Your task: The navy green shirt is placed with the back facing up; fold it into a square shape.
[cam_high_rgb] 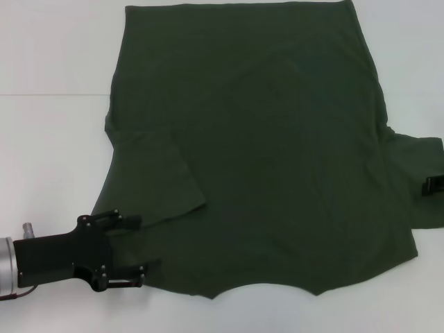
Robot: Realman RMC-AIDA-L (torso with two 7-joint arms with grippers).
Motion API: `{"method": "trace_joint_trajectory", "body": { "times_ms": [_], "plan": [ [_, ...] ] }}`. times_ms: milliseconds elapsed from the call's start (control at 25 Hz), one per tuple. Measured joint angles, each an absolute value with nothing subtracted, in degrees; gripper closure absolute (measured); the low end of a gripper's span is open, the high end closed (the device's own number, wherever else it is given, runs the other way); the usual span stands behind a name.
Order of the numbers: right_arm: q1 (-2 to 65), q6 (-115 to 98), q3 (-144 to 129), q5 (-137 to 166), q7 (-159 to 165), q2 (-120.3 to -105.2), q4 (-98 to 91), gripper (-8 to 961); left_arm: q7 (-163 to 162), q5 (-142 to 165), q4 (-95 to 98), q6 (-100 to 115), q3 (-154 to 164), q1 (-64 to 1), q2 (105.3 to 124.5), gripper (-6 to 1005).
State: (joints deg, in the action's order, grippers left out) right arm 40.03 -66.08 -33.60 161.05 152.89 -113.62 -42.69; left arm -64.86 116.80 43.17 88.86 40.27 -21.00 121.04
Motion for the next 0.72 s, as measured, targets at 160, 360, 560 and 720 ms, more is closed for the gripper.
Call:
{"method": "trace_joint_trajectory", "body": {
  "times_ms": [160,360,560,720],
  "plan": [
    [40.2,-65.5,-33.9,161.1,152.6,-113.68,-42.2,11,-64.9,116.8,43.2,88.9,40.2,-21.0,121.04,122],
    [40.5,-65.0,-34.0,161.1,152.6,-113.83,-41.7,11,-64.9,116.8,43.2,88.9,40.2,-21.0,121.01,122],
    [41.0,-65.0,-34.4,161.1,152.5,-114.10,-41.7,11,-64.9,116.8,43.3,88.8,40.2,-21.0,121.04,122],
    [41.2,-64.9,-34.6,161.1,152.5,-114.20,-41.6,11,-64.8,116.8,43.3,88.9,40.2,-21.0,121.07,122]
  ]
}}
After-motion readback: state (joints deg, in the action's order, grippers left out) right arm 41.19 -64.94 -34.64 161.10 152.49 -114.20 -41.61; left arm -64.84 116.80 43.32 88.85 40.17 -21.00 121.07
